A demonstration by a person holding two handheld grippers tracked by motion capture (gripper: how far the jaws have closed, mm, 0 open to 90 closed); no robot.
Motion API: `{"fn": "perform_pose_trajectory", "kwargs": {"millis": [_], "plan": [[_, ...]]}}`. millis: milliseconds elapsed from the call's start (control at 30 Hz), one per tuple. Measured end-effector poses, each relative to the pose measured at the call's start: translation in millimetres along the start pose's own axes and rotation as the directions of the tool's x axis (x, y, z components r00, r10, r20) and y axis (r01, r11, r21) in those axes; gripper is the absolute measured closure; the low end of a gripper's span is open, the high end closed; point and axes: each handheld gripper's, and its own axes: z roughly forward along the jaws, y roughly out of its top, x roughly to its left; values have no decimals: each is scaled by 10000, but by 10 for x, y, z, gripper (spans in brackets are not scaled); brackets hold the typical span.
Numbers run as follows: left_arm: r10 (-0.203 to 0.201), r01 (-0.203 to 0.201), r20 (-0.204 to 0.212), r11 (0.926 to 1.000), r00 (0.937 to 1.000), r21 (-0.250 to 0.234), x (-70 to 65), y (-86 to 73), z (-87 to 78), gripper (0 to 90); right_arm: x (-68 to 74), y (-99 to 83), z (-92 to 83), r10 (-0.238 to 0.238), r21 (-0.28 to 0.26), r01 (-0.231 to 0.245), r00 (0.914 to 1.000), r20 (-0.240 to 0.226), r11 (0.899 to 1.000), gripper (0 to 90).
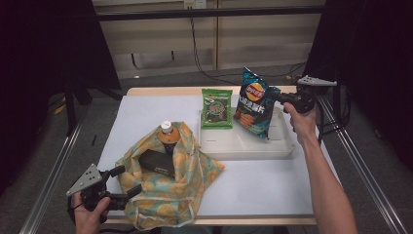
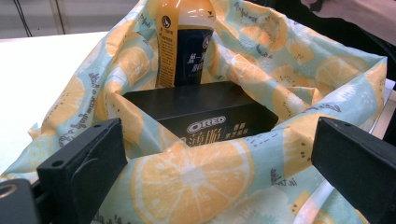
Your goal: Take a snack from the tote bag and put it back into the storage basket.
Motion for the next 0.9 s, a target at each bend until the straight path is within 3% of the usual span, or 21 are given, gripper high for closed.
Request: {"fn": "perform_pose_trajectory", "kwargs": {"millis": [433, 900], "plan": [[15, -15, -46, 10000, 10000, 61, 12, -10, 5, 29, -166, 110, 96, -346, 443, 301, 9940, 1037, 9986, 881], [55, -55, -19, 9999, 10000, 130, 19, -14, 19, 29, -415, 45, 144, 80, 433, -162, 9832, 1825, 9989, 813]]}}
